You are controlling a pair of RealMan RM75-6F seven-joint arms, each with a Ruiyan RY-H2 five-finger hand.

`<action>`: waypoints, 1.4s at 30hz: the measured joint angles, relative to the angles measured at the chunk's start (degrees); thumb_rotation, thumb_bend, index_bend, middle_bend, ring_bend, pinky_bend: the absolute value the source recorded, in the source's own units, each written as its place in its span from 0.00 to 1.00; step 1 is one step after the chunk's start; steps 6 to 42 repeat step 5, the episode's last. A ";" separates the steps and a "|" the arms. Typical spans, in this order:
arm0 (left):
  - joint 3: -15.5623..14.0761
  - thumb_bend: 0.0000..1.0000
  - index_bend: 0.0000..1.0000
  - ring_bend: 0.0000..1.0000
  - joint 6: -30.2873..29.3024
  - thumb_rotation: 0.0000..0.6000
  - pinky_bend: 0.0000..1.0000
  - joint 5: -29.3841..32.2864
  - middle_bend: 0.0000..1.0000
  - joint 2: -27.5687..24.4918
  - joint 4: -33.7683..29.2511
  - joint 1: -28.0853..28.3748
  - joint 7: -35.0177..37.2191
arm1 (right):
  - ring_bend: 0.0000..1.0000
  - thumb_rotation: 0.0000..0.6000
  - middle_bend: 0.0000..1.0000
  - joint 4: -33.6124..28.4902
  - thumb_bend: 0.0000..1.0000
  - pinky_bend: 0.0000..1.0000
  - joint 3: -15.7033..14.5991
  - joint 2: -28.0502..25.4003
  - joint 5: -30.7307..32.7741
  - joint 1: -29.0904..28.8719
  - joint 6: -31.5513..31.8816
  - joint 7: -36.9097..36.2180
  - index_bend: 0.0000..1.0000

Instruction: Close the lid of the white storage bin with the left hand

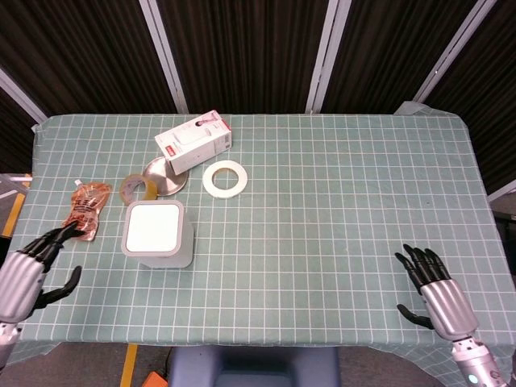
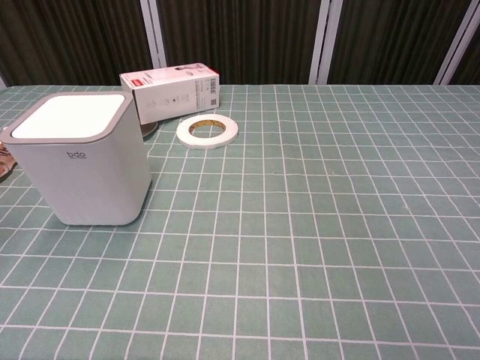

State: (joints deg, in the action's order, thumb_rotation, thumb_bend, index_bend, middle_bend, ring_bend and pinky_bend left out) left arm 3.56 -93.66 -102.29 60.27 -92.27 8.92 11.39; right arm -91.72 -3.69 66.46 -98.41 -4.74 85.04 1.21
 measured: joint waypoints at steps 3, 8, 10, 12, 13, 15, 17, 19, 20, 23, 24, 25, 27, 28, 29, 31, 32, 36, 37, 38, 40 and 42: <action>-0.66 0.43 0.01 0.00 -2.31 1.00 0.00 0.28 0.00 6.79 8.83 -3.01 -1.50 | 0.00 1.00 0.00 -0.03 0.30 0.00 -0.28 0.11 -0.08 -0.24 -0.86 -0.17 0.00; -1.00 0.43 0.01 0.00 -2.59 1.00 0.00 0.77 0.00 8.55 11.86 -4.27 -3.00 | 0.00 1.00 0.00 0.06 0.30 0.00 -0.23 0.16 0.00 -0.29 -0.79 -0.19 0.00; -1.00 0.43 0.01 0.00 -2.59 1.00 0.00 0.77 0.00 8.55 11.86 -4.27 -3.00 | 0.00 1.00 0.00 0.06 0.30 0.00 -0.23 0.16 0.00 -0.29 -0.79 -0.19 0.00; -1.00 0.43 0.01 0.00 -2.59 1.00 0.00 0.77 0.00 8.55 11.86 -4.27 -3.00 | 0.00 1.00 0.00 0.06 0.30 0.00 -0.23 0.16 0.00 -0.29 -0.79 -0.19 0.00; -1.00 0.43 0.01 0.00 -2.59 1.00 0.00 0.77 0.00 8.55 11.86 -4.27 -3.00 | 0.00 1.00 0.00 0.06 0.30 0.00 -0.23 0.16 0.00 -0.29 -0.79 -0.19 0.00; -1.00 0.43 0.01 0.00 -2.59 1.00 0.00 0.77 0.00 8.55 11.86 -4.27 -3.00 | 0.00 1.00 0.00 0.06 0.30 0.00 -0.23 0.16 0.00 -0.29 -0.79 -0.19 0.00; -1.00 0.43 0.01 0.00 -2.59 1.00 0.00 0.77 0.00 8.55 11.86 -4.27 -3.00 | 0.00 1.00 0.00 0.06 0.30 0.00 -0.23 0.16 0.00 -0.29 -0.79 -0.19 0.00; -1.00 0.43 0.01 0.00 -2.59 1.00 0.00 0.77 0.00 8.55 11.86 -4.27 -3.00 | 0.00 1.00 0.00 0.06 0.30 0.00 -0.23 0.16 0.00 -0.29 -0.79 -0.19 0.00; -1.00 0.43 0.01 0.00 -2.59 1.00 0.00 0.77 0.00 8.55 11.86 -4.27 -3.00 | 0.00 1.00 0.00 0.06 0.30 0.00 -0.23 0.16 0.00 -0.29 -0.79 -0.19 0.00; -1.00 0.43 0.01 0.00 -2.59 1.00 0.00 0.77 0.00 8.55 11.86 -4.27 -3.00 | 0.00 1.00 0.00 0.06 0.30 0.00 -0.23 0.16 0.00 -0.29 -0.79 -0.19 0.00; -1.00 0.43 0.01 0.00 -2.59 1.00 0.00 0.77 0.00 8.55 11.86 -4.27 -3.00 | 0.00 1.00 0.00 0.06 0.30 0.00 -0.23 0.16 0.00 -0.29 -0.79 -0.19 0.00; -1.00 0.43 0.01 0.00 -2.59 1.00 0.00 0.77 0.00 8.55 11.86 -4.27 -3.00 | 0.00 1.00 0.00 0.06 0.30 0.00 -0.23 0.16 0.00 -0.29 -0.79 -0.19 0.00; -1.00 0.43 0.01 0.00 -2.59 1.00 0.00 0.77 0.00 8.55 11.86 -4.27 -3.00 | 0.00 1.00 0.00 0.06 0.30 0.00 -0.23 0.16 0.00 -0.29 -0.79 -0.19 0.00; -1.00 0.43 0.01 0.00 -2.59 1.00 0.00 0.77 0.00 8.55 11.86 -4.27 -3.00 | 0.00 1.00 0.00 0.06 0.30 0.00 -0.23 0.16 0.00 -0.29 -0.79 -0.19 0.00; -1.00 0.43 0.01 0.00 -2.59 1.00 0.00 0.77 0.00 8.55 11.86 -4.27 -3.00 | 0.00 1.00 0.00 0.06 0.30 0.00 -0.23 0.16 0.00 -0.29 -0.79 -0.19 0.00; -1.00 0.43 0.01 0.00 -2.59 1.00 0.00 0.77 0.00 8.55 11.86 -4.27 -3.00 | 0.00 1.00 0.00 0.06 0.30 0.00 -0.23 0.16 0.00 -0.29 -0.79 -0.19 0.00; -1.00 0.43 0.01 0.00 -2.59 1.00 0.00 0.77 0.00 8.55 11.86 -4.27 -3.00 | 0.00 1.00 0.00 0.06 0.30 0.00 -0.23 0.16 0.00 -0.29 -0.79 -0.19 0.00; -1.00 0.43 0.01 0.00 -2.59 1.00 0.00 0.77 0.00 8.55 11.86 -4.27 -3.00 | 0.00 1.00 0.00 0.06 0.30 0.00 -0.23 0.16 0.00 -0.29 -0.79 -0.19 0.00; -1.00 0.43 0.01 0.00 -2.59 1.00 0.00 0.77 0.00 8.55 11.86 -4.27 -3.00 | 0.00 1.00 0.00 0.06 0.30 0.00 -0.23 0.16 0.00 -0.29 -0.79 -0.19 0.00; -1.00 0.43 0.01 0.00 -2.59 1.00 0.00 0.77 0.00 8.55 11.86 -4.27 -3.00 | 0.00 1.00 0.00 0.06 0.30 0.00 -0.23 0.16 0.00 -0.29 -0.79 -0.19 0.00; -1.00 0.43 0.01 0.00 -2.59 1.00 0.00 0.77 0.00 8.55 11.86 -4.27 -3.00 | 0.00 1.00 0.00 0.06 0.30 0.00 -0.23 0.16 0.00 -0.29 -0.79 -0.19 0.00; -1.00 0.43 0.01 0.00 -2.59 1.00 0.00 0.77 0.00 8.55 11.86 -4.27 -3.00 | 0.00 1.00 0.00 0.06 0.30 0.00 -0.23 0.16 0.00 -0.29 -0.79 -0.19 0.00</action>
